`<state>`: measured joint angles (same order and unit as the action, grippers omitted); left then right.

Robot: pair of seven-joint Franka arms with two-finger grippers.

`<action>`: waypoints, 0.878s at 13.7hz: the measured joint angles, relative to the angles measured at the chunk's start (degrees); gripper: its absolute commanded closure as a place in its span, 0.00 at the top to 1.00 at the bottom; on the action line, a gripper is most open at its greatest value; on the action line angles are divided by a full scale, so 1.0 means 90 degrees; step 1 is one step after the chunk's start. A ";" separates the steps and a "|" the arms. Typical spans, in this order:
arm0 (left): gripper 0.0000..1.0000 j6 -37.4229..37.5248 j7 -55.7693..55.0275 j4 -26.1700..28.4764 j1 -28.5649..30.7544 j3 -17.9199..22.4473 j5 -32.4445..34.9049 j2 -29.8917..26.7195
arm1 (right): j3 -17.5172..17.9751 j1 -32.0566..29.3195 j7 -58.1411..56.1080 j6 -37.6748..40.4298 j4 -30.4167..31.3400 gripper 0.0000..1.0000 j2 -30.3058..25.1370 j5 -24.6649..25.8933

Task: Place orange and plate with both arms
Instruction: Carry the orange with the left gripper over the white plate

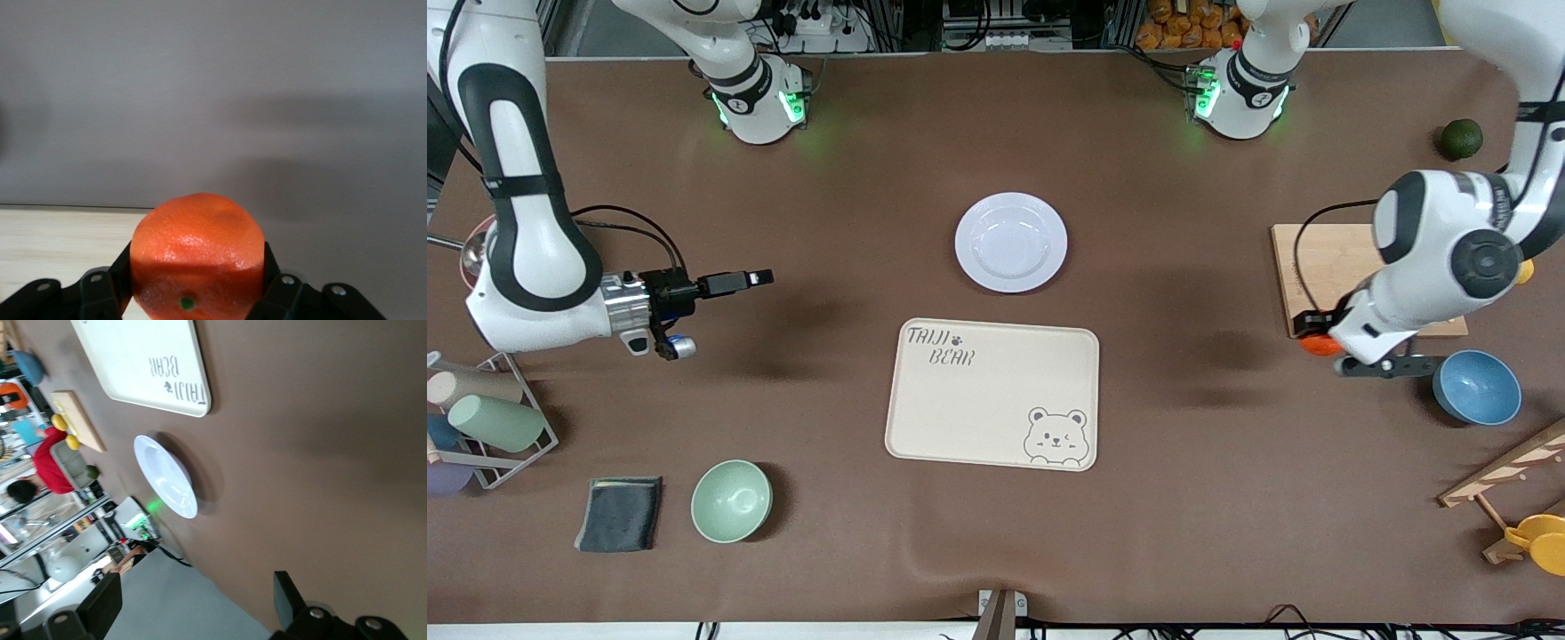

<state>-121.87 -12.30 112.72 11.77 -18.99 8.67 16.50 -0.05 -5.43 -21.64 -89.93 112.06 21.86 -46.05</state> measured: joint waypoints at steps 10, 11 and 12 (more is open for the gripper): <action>0.00 0.0635 -0.4079 -0.1007 -0.3140 -0.0069 -0.0910 0.0385 | 0.0118 0.0953 -0.0470 -0.1021 0.0623 0.93 0.0274 -0.1118; 0.00 0.0635 -0.4507 -0.1083 -0.3426 -0.0069 -0.0912 0.0505 | 0.0122 0.1033 -0.0669 -0.1123 0.0701 0.93 0.0284 -0.1247; 0.00 0.0633 -0.4937 -0.1170 -0.3715 -0.0068 -0.0912 0.0639 | 0.0124 0.1099 -0.0854 -0.1195 0.0761 0.93 0.0286 -0.1343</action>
<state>-116.17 -56.74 102.19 -21.67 -19.60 0.47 22.26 1.07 4.46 -29.33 -100.68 118.91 24.43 -58.13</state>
